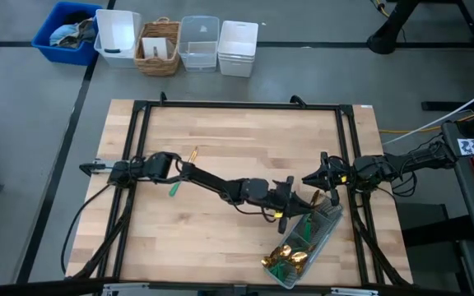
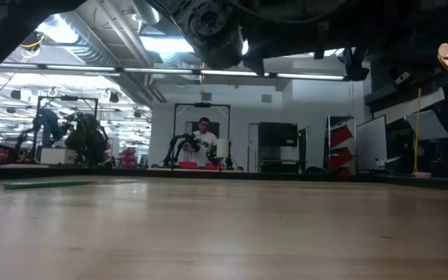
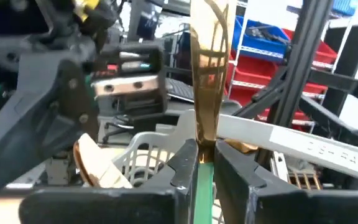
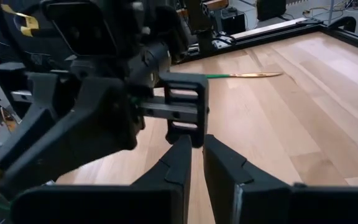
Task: Sort silverware
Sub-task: Put the bottom table knife into the utensil organizer, then put the table knife into the utensil organizer
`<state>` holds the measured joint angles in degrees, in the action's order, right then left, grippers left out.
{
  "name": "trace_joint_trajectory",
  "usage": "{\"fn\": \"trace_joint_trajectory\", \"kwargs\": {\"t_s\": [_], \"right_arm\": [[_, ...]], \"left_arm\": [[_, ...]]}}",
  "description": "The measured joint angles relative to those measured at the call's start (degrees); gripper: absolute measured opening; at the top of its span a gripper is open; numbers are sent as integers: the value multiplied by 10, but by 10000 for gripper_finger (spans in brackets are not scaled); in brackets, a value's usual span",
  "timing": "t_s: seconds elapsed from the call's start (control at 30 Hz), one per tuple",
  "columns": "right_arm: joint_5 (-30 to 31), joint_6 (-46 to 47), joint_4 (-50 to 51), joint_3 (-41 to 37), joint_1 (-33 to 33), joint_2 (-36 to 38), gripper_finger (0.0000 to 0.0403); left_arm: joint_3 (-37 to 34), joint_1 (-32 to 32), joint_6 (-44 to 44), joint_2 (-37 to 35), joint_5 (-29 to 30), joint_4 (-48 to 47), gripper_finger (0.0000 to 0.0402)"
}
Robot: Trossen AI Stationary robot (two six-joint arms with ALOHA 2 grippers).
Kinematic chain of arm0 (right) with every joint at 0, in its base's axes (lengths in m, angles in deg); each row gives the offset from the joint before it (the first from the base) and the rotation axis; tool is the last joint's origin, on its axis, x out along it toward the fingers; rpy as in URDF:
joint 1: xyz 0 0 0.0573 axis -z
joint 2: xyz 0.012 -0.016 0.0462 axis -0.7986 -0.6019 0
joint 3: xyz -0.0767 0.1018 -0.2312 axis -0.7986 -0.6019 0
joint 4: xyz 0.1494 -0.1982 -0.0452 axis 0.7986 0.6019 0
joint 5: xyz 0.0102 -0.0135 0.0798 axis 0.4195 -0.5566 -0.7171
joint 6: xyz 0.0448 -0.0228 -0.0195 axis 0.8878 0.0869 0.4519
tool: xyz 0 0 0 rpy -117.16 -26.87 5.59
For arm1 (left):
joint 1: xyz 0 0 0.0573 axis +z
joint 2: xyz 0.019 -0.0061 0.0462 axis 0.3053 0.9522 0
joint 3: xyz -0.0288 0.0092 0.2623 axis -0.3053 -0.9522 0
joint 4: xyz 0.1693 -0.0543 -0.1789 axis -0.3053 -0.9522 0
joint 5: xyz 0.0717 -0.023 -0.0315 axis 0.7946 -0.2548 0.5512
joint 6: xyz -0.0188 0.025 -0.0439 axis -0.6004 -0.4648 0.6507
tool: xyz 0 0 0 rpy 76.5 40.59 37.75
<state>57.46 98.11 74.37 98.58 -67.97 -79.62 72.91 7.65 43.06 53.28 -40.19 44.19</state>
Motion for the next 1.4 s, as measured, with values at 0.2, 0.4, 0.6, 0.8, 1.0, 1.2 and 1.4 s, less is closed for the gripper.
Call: {"fn": "trace_joint_trajectory", "kwargs": {"t_s": [0.2, 0.4, 0.6, 0.8, 1.0, 1.2, 1.4], "right_arm": [[0, 0, 0, 0, 0, 0, 44], [0, 0, 0, 0, 0, 0, 44], [0, 0, 1, 0, 0, 0, 44], [0, -8, 6, 0, 0, 0, 44], [0, -15, 10, 1, 0, 0, 44], [0, -15, 13, 1, 0, 0, 44], [0, -31, 13, 1, 0, 0, 44]], "left_arm": [[0, -6, -42, -1, 0, -1, 68], [0, -7, -21, -1, 0, -9, 122], [0, -2, 40, -24, -22, -52, 142], [0, 23, 72, -118, -93, -298, 139], [0, 28, 12, -200, -81, -442, 136], [0, 13, 81, -300, 19, -666, 135], [0, -37, 189, -368, 320, -948, 135]]}}
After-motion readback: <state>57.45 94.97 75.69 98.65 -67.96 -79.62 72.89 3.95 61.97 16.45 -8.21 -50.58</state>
